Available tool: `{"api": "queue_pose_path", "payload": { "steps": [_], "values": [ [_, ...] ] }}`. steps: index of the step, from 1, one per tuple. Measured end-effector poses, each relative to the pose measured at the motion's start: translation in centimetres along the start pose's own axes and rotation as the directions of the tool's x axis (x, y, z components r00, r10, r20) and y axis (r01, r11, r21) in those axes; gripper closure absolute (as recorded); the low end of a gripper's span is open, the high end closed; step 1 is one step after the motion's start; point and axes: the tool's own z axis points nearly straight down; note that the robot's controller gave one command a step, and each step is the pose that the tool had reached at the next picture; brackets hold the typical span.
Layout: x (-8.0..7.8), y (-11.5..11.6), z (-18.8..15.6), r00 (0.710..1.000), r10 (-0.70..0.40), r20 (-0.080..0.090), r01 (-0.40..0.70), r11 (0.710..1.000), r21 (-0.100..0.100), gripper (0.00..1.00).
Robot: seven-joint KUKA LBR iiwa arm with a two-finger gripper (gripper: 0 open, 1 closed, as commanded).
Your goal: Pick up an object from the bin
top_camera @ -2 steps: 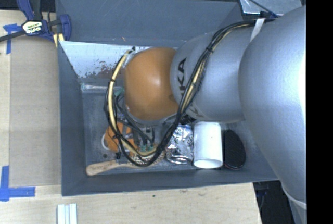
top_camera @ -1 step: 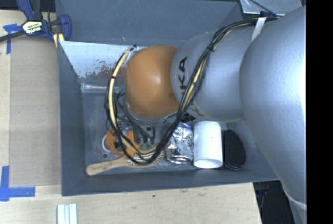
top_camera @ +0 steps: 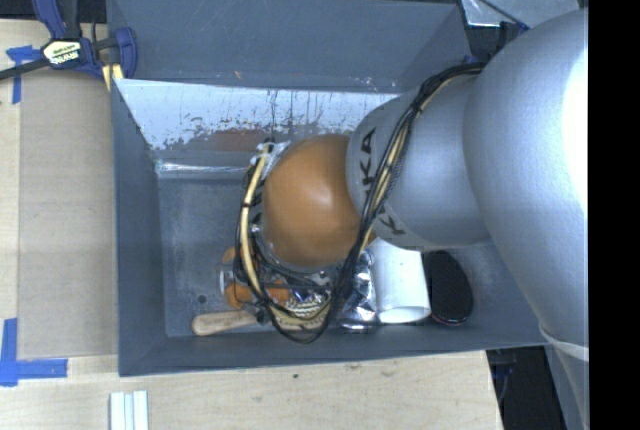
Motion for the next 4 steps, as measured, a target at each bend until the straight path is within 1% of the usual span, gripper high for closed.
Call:
{"api": "queue_pose_path", "payload": {
  "steps": [3,4],
  "values": [
    [0.1,0.0,0.0,1.000,0.003,-0.003,-0.003,1.000,0.000,1.00],
    [-1.7,-2.4,0.1,0.995,-0.096,0.003,0.096,0.995,-0.001,1.00]
  ]
}}
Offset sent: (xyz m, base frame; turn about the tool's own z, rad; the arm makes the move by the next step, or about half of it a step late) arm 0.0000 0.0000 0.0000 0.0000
